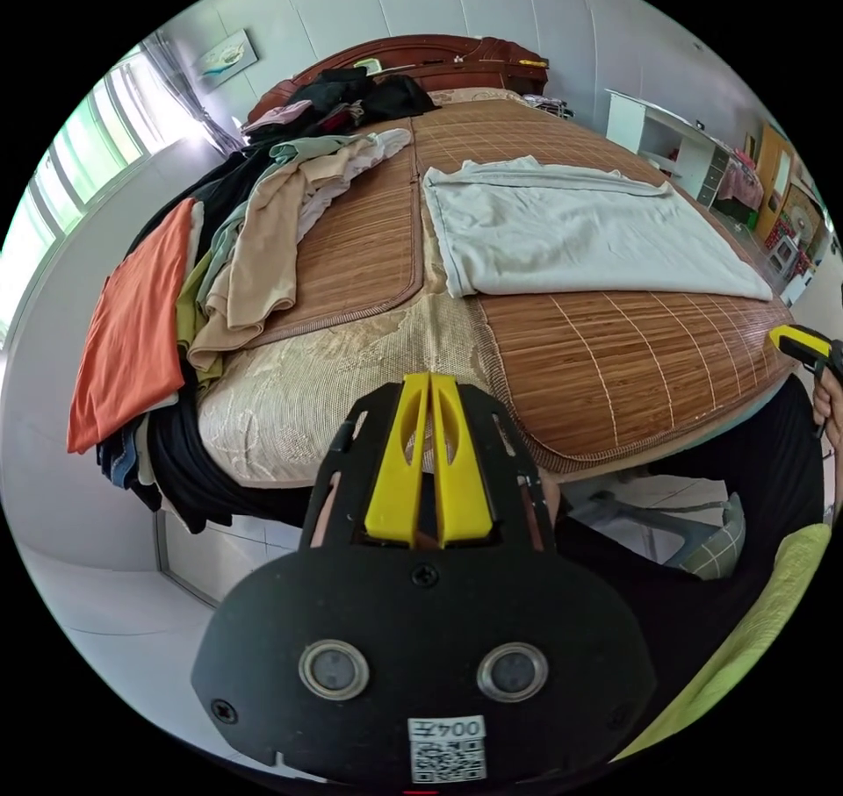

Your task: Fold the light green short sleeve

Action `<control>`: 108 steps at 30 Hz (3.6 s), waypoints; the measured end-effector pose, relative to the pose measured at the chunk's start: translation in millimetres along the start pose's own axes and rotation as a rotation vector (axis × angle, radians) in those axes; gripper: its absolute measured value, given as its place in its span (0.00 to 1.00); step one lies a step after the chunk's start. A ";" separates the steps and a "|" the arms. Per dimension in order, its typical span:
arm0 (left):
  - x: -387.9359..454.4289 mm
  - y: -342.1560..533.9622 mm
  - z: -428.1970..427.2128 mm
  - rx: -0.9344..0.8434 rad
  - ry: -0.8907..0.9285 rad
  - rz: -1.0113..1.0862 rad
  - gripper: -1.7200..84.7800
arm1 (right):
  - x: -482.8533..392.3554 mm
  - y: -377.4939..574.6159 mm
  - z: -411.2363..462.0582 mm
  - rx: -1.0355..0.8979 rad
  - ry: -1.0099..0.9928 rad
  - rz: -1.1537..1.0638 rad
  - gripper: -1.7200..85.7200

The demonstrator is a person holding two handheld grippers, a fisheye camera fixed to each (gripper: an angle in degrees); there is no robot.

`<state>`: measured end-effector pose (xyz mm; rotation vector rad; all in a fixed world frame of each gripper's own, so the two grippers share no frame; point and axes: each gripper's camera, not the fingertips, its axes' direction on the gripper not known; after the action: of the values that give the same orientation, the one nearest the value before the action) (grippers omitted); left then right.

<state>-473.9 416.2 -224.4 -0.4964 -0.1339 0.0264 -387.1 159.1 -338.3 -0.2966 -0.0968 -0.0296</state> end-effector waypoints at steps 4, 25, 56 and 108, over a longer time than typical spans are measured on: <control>12.3 2.1 -2.8 0.017 -0.073 0.034 0.03 | 20.9 14.4 -7.5 0.013 -0.115 0.061 0.05; 8.1 -87.8 39.3 -0.061 0.111 0.401 0.14 | 140.8 67.9 -31.3 0.098 -0.224 0.293 0.11; 2.0 -105.6 62.4 -0.060 0.091 0.348 0.06 | 257.6 44.1 20.7 0.039 -0.219 0.098 0.15; -31.5 -153.5 45.2 -0.157 0.284 0.701 0.10 | 353.2 50.2 96.9 -0.032 -0.345 0.221 0.13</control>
<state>-512.3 300.8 -115.7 -0.6787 0.3235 0.6325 -42.4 230.3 -225.4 -0.3412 -0.4060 0.2407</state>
